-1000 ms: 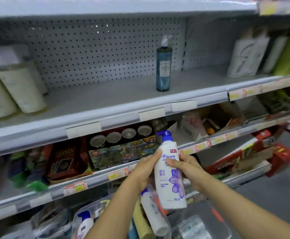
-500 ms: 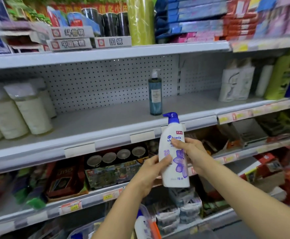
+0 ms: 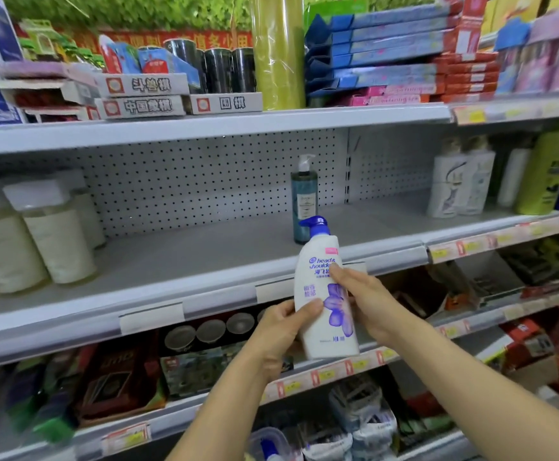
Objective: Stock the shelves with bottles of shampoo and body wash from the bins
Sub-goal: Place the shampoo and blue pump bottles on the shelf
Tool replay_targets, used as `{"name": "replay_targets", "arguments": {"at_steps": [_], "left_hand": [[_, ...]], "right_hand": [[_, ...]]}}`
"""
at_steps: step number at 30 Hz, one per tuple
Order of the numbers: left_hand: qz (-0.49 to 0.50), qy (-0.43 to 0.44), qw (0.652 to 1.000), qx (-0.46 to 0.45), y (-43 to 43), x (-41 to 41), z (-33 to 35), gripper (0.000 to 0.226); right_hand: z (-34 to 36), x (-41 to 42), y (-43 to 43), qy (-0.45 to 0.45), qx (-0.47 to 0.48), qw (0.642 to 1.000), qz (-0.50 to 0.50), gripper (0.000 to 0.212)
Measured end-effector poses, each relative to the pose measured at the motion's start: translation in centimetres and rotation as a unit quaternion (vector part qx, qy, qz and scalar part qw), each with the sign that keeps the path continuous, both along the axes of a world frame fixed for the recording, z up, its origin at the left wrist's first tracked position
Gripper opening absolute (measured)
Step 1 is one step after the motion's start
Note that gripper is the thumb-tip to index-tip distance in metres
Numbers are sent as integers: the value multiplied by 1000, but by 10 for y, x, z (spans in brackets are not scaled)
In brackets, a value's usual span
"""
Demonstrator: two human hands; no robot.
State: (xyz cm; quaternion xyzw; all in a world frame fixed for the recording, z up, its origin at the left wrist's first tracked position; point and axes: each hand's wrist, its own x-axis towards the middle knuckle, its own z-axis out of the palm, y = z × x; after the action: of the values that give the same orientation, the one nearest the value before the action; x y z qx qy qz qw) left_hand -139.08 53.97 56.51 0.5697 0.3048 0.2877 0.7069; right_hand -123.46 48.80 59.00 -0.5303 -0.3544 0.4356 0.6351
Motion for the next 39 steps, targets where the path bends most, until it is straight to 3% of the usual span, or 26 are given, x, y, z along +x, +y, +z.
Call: {"name": "replay_targets", "arguments": {"at_steps": [6,10,17,25,29,33,39], "left_hand": [[26,-19,999,13,15,16,9,27],[47,-31,998,32,24,43,20,31],[70,-47,994,64,38,123,41,26],[137,-32,983,118,82,212,61,44],[165,-29,976,138,103,235,62,22],[183,-17,975,128,116,249,52,15],[223,24,966,131,129,268,43,36]], "right_hand": [[-5,29,2,-77,-30,990,112,57],[-5,53,8,-93,-18,988,118,75],[17,127,23,-110,23,987,110,56],[41,216,74,-178,40,978,99,52],[40,237,107,-204,31,974,95,43],[28,248,136,-214,36,970,108,49],[16,254,164,-238,25,968,82,53]]}}
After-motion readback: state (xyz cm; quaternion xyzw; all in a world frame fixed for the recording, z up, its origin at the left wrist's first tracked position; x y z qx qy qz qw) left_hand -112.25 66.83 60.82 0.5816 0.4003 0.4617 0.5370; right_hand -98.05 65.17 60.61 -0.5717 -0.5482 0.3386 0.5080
